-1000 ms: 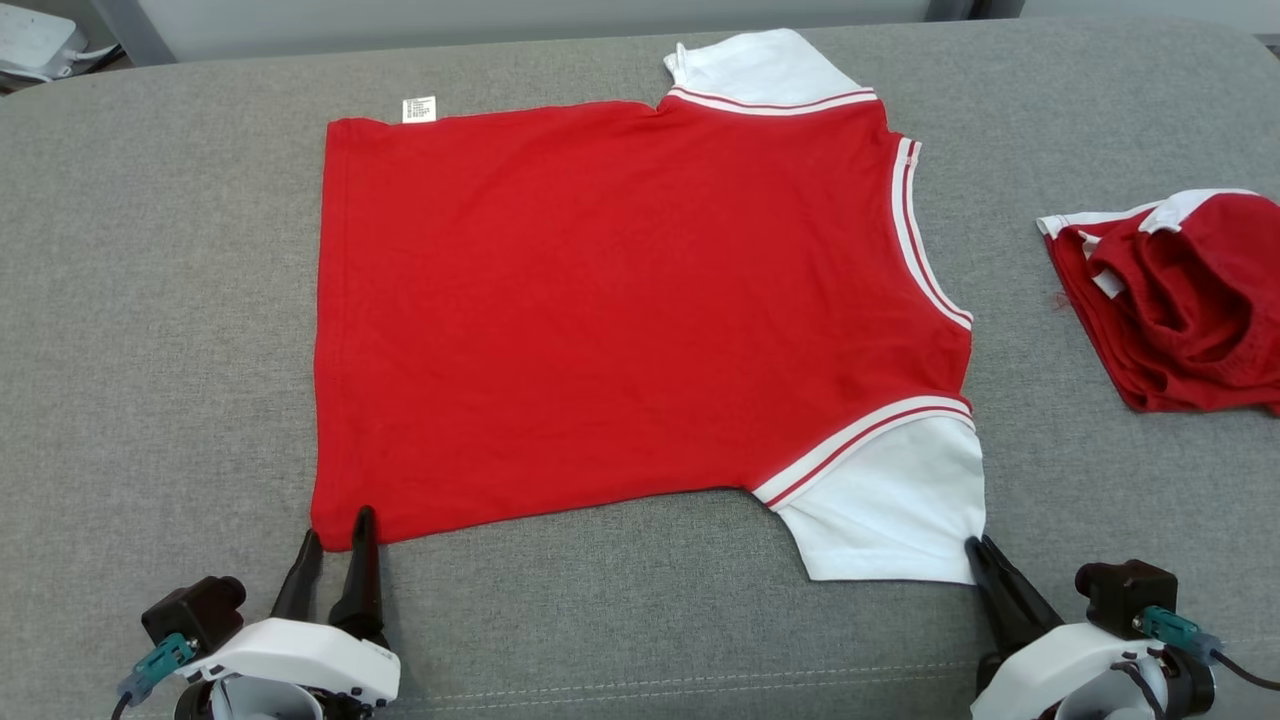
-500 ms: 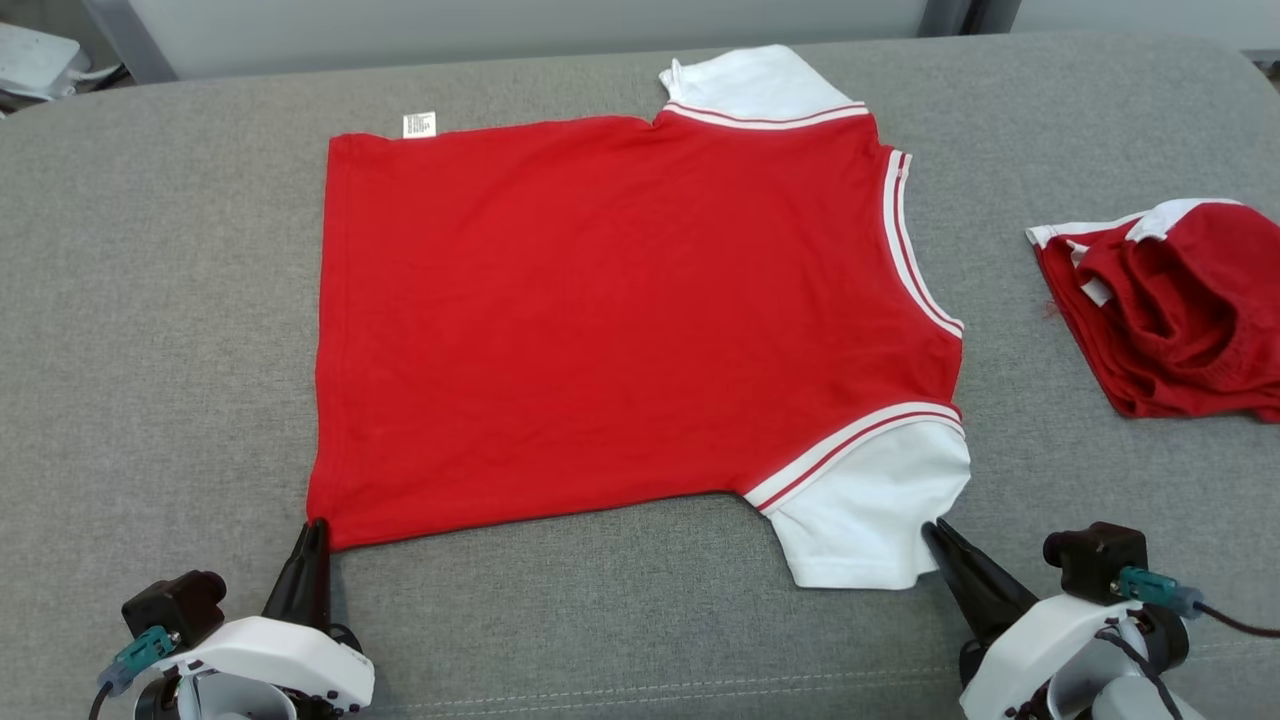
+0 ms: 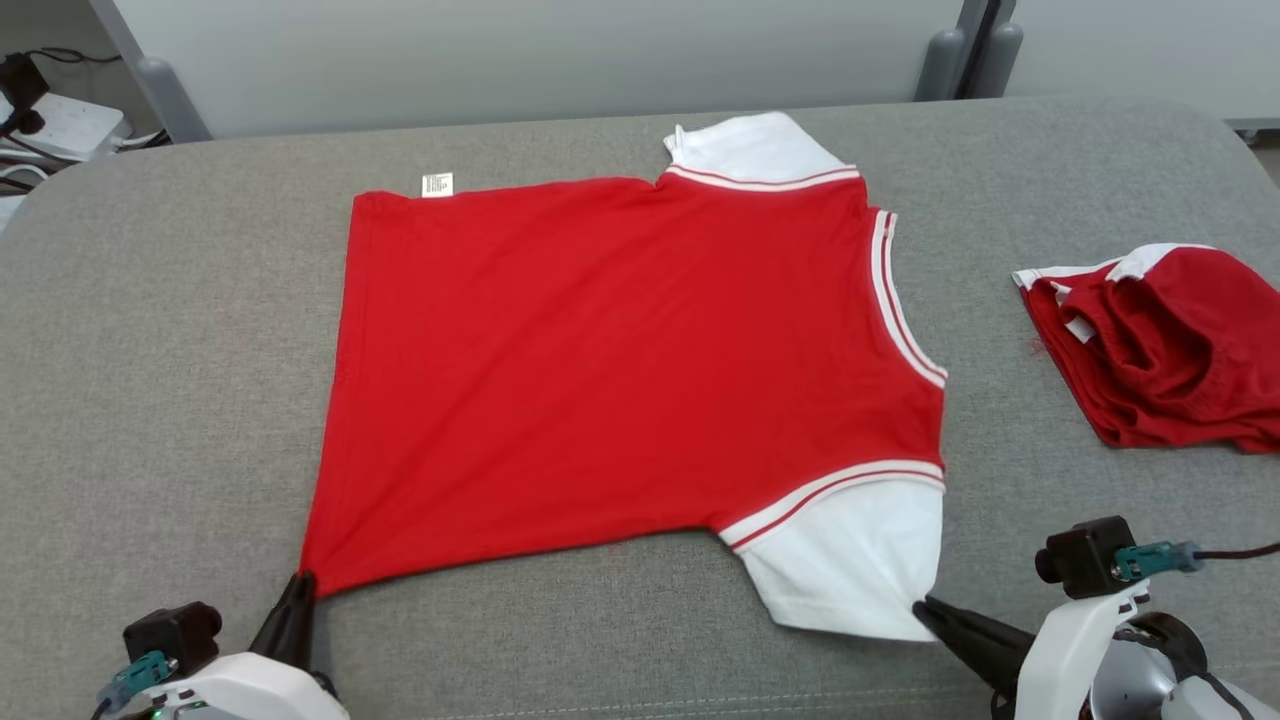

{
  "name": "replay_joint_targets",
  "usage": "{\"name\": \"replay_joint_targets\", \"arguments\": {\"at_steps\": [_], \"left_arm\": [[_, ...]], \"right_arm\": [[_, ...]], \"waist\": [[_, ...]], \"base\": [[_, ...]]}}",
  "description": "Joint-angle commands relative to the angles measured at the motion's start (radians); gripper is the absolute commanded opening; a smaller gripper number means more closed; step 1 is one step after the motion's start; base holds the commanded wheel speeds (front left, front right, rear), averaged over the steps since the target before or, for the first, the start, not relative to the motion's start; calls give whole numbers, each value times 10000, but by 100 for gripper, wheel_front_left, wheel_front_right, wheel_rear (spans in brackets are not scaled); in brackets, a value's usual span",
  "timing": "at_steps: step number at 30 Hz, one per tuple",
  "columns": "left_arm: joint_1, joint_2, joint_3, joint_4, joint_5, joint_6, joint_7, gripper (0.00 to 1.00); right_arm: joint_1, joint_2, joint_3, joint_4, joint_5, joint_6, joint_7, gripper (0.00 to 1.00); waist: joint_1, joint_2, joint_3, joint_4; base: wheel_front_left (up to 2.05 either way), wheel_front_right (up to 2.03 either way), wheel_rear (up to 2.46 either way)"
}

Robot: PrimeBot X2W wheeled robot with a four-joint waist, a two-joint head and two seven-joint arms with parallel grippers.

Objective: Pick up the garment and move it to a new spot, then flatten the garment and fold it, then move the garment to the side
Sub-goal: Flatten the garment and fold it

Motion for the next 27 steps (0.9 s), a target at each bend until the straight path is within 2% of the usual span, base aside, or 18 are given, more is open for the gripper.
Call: {"name": "replay_joint_targets", "arguments": {"at_steps": [1,9,14,16,20,27], "left_arm": [[-264,557,242,48,81,6,-59,0],[-538,1173,-334,705,-2,6,8,0],[-627,1468,-929,807,-272,6,779,0],[-671,1736,-1350,523,-427,6,1365,0],[-775,2252,-1704,-215,-657,6,2136,0],[-971,3137,-1902,-2496,-951,68,4141,0]], "right_arm": [[137,-441,144,-610,393,-29,366,0],[376,-1226,317,-1913,1410,-29,2035,0],[768,-1566,182,-2566,2054,-29,3184,0],[1066,-1651,-41,-2851,2406,-29,3767,0],[1302,-1643,-504,-3137,2511,-29,4190,0],[904,-1222,-1624,-3426,1596,-29,3689,0]], "waist": [[0,-1,-79,14],[0,-1,-251,12],[0,-1,-289,66],[0,-1,-251,129],[0,-1,-152,216],[0,-1,144,392]], "base": [[0,0,0],[0,0,0],[0,0,0],[0,0,0],[0,0,0],[0,0,0]]}}
